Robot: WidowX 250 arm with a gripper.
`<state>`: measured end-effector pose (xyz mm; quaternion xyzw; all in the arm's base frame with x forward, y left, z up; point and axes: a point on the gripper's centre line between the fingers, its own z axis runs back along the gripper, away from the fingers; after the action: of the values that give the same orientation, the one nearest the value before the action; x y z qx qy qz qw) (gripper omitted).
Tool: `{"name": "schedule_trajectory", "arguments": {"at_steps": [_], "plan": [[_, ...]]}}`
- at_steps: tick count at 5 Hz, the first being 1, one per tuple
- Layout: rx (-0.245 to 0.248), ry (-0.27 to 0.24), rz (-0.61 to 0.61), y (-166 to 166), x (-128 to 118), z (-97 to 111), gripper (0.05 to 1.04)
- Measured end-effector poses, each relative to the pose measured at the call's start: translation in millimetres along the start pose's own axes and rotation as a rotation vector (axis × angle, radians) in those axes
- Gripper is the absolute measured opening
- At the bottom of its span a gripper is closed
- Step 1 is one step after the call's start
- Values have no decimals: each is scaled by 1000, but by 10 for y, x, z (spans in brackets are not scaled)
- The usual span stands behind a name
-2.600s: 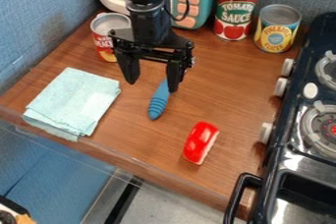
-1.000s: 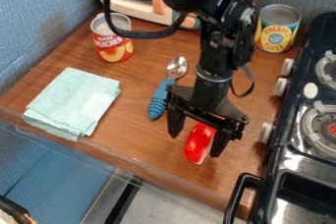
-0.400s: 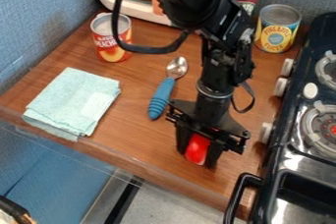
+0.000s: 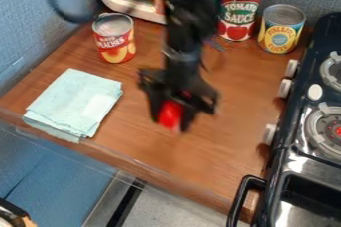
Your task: Move the sushi onto the blue cloth at the bottom left edge of the table
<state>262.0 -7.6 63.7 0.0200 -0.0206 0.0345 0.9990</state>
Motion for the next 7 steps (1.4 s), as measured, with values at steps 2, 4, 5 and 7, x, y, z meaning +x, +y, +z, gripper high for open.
{"name": "schedule_trajectory", "arguments": {"at_steps": [2, 4, 5, 7], "plan": [[25, -1, 133, 1030, -170, -18, 576], [65, 51, 134, 1516, -296, -378, 576], [70, 73, 137, 1543, -280, -541, 600], [35, 61, 144, 1485, -223, -367, 954]]}}
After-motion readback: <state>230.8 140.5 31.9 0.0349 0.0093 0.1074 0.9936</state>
